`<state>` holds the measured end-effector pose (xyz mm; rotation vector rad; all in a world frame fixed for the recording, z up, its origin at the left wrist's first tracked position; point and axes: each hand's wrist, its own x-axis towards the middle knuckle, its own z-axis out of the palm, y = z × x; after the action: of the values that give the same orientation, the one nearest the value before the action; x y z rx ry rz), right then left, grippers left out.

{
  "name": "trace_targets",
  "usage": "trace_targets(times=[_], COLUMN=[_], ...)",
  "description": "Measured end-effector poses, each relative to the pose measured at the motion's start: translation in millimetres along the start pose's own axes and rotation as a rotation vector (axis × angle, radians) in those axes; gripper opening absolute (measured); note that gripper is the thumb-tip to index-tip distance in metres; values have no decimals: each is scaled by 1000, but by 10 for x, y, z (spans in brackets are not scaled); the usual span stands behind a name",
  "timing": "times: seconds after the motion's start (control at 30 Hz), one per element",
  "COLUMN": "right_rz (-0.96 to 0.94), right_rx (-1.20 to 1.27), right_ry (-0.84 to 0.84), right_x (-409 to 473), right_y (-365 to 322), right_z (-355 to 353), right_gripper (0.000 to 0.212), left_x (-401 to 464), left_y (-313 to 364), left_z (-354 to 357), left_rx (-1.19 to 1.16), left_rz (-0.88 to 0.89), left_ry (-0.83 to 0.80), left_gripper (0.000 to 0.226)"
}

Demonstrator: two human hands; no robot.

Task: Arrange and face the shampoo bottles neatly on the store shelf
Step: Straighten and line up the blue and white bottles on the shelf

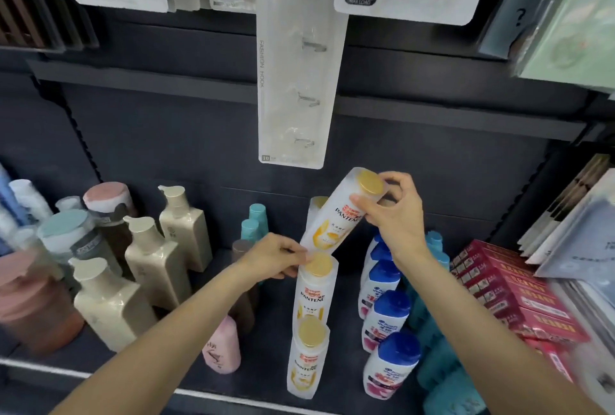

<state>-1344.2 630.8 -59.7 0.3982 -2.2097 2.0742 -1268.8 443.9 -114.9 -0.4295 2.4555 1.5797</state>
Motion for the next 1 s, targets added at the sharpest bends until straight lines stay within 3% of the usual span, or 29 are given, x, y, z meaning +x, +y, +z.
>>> trace_targets(times=[0.1, 0.2, 0.53, 1.0], right_rz=[-9, -14, 56, 146], right_rx=[-197, -325, -583, -516], right_ry=[-76, -143, -266, -352], right_x=[60, 109, 234, 132], right_y=[174, 339, 651, 657], right_z=[101, 200, 427, 389], right_gripper=[54, 47, 54, 45], left_x=[37, 65, 133, 101], left_y=[-59, -101, -160, -146], left_z=[2, 8, 14, 38], left_rx=[-63, -77, -110, -110], left_rz=[-15, -11, -26, -11], left_ry=[-24, -20, -15, -14], left_gripper=[26, 29, 26, 30])
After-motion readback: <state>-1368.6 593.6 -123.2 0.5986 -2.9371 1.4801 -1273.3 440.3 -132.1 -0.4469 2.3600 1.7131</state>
